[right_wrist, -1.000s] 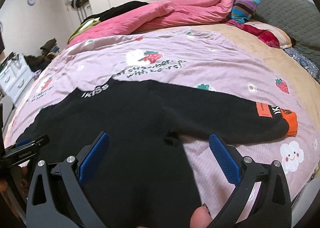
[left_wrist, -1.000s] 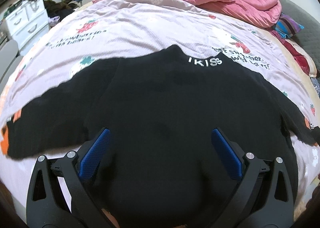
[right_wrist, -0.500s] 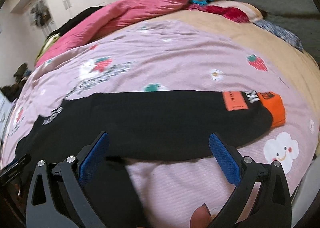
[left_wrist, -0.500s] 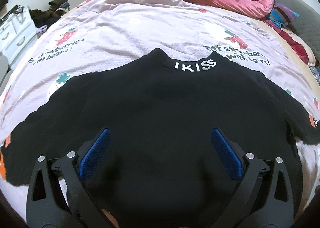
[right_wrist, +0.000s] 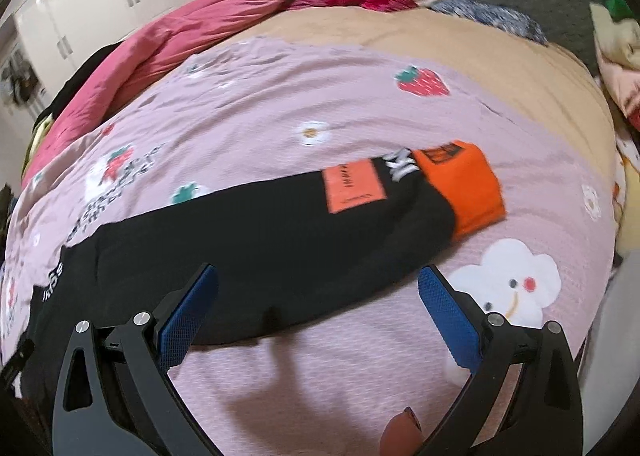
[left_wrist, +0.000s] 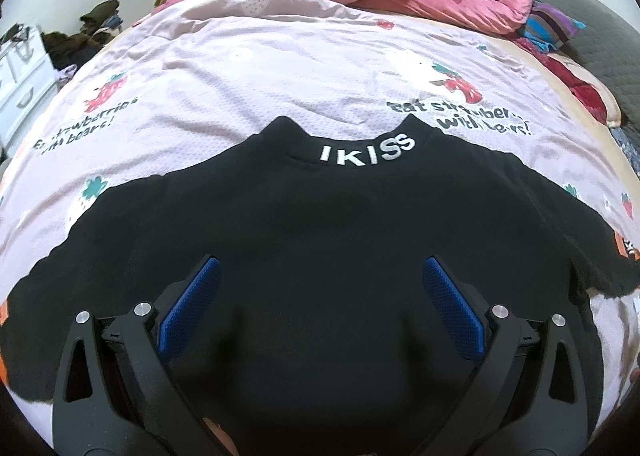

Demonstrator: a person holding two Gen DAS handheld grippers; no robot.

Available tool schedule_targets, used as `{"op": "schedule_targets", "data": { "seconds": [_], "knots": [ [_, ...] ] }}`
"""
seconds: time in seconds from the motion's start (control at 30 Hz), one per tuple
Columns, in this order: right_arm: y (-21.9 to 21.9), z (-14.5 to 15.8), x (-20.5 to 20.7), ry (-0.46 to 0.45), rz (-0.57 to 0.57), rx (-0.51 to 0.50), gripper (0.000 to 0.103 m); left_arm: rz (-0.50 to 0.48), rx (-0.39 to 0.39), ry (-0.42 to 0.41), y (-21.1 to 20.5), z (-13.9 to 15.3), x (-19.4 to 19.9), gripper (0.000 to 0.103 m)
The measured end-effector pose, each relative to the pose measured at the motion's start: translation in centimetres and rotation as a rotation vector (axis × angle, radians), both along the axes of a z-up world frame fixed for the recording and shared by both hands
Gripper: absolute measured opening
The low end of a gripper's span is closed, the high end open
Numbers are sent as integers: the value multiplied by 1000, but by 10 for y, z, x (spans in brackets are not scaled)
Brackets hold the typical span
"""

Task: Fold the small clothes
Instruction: 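Grasp the orange sleeve cuff with the right tool, then lift the sleeve and lay it across the shirt body with the right tool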

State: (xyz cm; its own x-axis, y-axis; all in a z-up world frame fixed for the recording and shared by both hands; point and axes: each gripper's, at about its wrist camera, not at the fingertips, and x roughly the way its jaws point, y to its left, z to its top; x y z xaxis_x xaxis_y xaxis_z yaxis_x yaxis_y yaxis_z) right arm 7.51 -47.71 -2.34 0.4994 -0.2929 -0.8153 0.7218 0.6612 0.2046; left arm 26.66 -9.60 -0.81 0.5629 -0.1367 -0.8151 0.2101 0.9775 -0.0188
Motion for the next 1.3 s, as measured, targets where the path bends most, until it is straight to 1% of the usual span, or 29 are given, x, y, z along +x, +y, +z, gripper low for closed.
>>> {"op": "schedule_targets", "data": {
  "seconds": [0.23, 0.33, 0.37, 0.43, 0.53, 0.57, 0.6, 0.63, 0.7, 0.73, 0.77, 0.8, 0.87, 1.03, 1.17, 1.3],
  "knots": [
    [-41, -14, -15, -12, -114, 63, 99, -32, 4, 20, -8, -14, 7, 95],
    [-67, -26, -19, -47, -172, 140, 99, -42, -6, 35, -8, -19, 8, 95],
    [-72, -27, -18, -58, -182, 151, 99, -41, -10, 39, -7, -20, 9, 95],
    [-80, -28, -18, -90, -203, 166, 99, -38, -19, 45, -5, -20, 10, 95],
    [-88, -30, -12, -111, -220, 166, 99, -25, -41, 43, 0, -17, 12, 95],
    [-91, -31, -12, -124, -229, 175, 96, -20, -44, 46, 1, -15, 12, 95],
    [-95, -30, -12, -137, -242, 179, 83, -13, -49, 57, 3, -14, 12, 95],
    [-99, -30, -13, -152, -258, 186, 74, -12, -56, 65, 4, -12, 12, 95],
    [-108, -33, -13, -191, -271, 223, 43, -15, -83, 66, 6, -4, 10, 95],
    [-110, -34, -13, -207, -276, 235, 38, -12, -93, 58, 7, 1, 8, 95],
    [-111, -34, -15, -216, -276, 234, 29, -10, -98, 53, 8, 4, 7, 95],
    [-111, -33, -17, -236, -271, 232, 23, -5, -107, 46, 10, 8, 6, 95],
    [-106, -23, -18, -310, -220, 232, 18, 7, -124, 38, 15, 14, 5, 95],
    [-72, 13, -10, -408, -70, 128, 17, 15, -174, 27, 26, 23, 3, 95],
    [-42, 36, 3, -456, 44, 89, 16, 27, -198, 27, 35, 31, 0, 95],
    [-5, 62, 17, -477, 160, 27, 16, 30, -236, 20, 44, 39, -5, 95]
  ]
}}
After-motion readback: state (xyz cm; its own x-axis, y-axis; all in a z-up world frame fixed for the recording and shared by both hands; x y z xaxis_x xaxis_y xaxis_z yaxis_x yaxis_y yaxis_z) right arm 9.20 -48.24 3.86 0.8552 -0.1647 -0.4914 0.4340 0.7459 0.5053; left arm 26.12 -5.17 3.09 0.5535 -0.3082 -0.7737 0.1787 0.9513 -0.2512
